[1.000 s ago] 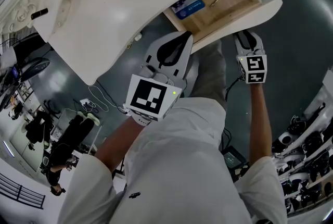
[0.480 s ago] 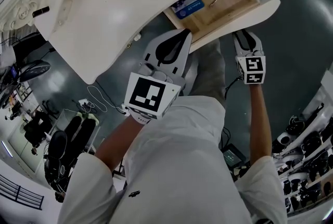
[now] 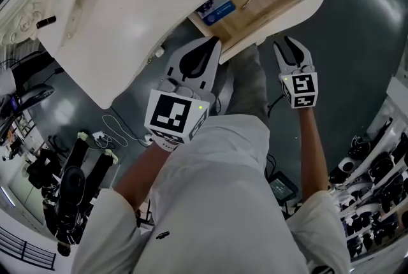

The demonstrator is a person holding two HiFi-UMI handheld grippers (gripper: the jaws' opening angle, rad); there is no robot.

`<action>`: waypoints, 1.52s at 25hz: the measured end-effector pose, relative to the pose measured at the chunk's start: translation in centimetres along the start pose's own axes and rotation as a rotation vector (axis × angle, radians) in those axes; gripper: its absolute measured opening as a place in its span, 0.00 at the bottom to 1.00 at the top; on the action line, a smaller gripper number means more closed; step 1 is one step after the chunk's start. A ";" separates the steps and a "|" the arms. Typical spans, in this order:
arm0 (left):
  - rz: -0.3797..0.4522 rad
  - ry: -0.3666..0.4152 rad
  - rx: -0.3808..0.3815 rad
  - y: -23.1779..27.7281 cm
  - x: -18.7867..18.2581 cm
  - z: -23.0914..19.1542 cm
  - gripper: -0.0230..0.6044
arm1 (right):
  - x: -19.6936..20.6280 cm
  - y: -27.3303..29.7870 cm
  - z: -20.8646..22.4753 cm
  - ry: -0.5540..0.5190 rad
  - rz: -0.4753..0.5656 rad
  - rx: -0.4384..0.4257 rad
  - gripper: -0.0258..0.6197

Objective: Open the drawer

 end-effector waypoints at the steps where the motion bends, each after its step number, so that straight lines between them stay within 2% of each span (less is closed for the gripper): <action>1: 0.005 0.002 0.001 -0.2 -0.1 0.1 0.05 | -0.3 -0.4 -0.1 0.000 0.007 0.003 0.27; 18: 0.080 -0.012 -0.021 -4.2 -2.0 -0.4 0.05 | -5.7 -5.8 -2.5 0.015 0.090 0.040 0.27; 28: 0.119 -0.020 -0.033 -6.9 -2.2 -0.3 0.05 | -8.6 -8.7 -4.7 -0.016 0.138 0.050 0.25; 38: 0.161 -0.031 -0.046 -9.4 -2.0 0.0 0.05 | -12.6 -12.0 -8.2 -0.117 0.183 0.067 0.11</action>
Point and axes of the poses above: the fingertips, and each gripper's own axes: y forward along the fingers, z to its right, x out of its underside, the point moved 3 cm from there along -y, backward along the fingers, and after that the axes turned 13 degrees about -z, right-handed, at the moved point
